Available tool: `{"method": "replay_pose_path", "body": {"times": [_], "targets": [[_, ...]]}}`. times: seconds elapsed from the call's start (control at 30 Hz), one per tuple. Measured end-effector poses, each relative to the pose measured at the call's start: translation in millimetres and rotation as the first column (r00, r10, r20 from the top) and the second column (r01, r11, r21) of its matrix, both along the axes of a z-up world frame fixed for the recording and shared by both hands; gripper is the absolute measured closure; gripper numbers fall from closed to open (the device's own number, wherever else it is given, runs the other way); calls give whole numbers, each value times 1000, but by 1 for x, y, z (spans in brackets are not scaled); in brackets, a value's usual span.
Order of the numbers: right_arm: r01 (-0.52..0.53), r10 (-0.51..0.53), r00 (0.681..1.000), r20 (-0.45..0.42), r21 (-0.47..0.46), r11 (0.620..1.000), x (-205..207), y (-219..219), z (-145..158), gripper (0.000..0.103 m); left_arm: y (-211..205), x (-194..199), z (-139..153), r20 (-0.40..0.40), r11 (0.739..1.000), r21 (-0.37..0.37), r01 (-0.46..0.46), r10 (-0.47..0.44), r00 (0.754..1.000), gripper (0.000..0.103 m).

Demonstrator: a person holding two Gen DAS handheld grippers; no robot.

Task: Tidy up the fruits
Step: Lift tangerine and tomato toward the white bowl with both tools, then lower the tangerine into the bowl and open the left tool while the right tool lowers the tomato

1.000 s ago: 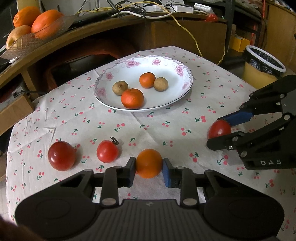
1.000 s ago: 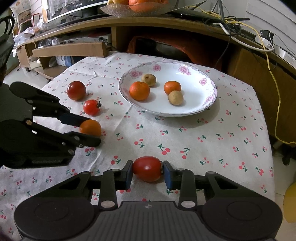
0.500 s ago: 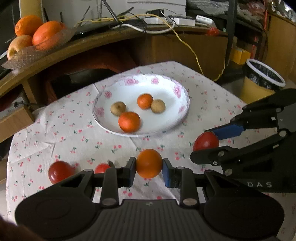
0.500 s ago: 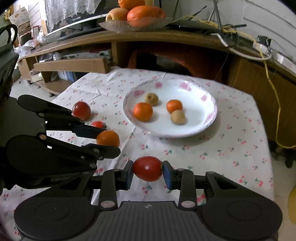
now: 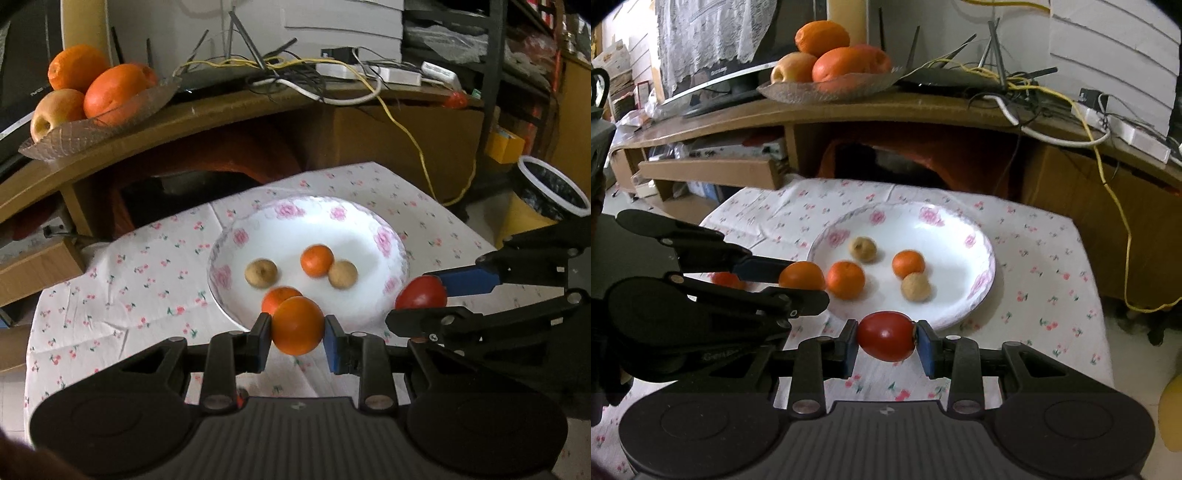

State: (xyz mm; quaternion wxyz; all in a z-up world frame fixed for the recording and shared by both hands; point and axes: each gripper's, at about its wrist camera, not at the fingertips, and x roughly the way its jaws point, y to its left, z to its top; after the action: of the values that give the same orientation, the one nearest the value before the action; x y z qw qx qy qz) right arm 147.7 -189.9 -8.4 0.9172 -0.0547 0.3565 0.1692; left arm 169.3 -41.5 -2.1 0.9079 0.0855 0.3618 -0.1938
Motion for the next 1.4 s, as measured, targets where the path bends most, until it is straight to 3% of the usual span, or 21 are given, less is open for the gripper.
{"method": "replay_pose_path", "body": {"times": [0.3, 0.57, 0.97, 1.4], "targets": [[48, -48, 999, 16, -2, 999, 26, -1, -2, 70, -2, 28, -4, -9, 999, -18, -45, 45, 999, 68], [29, -29, 999, 19, -26, 999, 45, 5, -9, 70, 2, 46, -16, -28, 997, -19, -69, 68, 997, 68], [28, -29, 999, -24, -36, 999, 58, 4, -23, 70, 0, 57, -19, -9, 998, -20, -57, 57, 998, 68], [48, -48, 999, -1, -32, 998, 71, 0, -25, 69, 0, 66, -22, -16, 997, -39, -61, 60, 998, 67]]}}
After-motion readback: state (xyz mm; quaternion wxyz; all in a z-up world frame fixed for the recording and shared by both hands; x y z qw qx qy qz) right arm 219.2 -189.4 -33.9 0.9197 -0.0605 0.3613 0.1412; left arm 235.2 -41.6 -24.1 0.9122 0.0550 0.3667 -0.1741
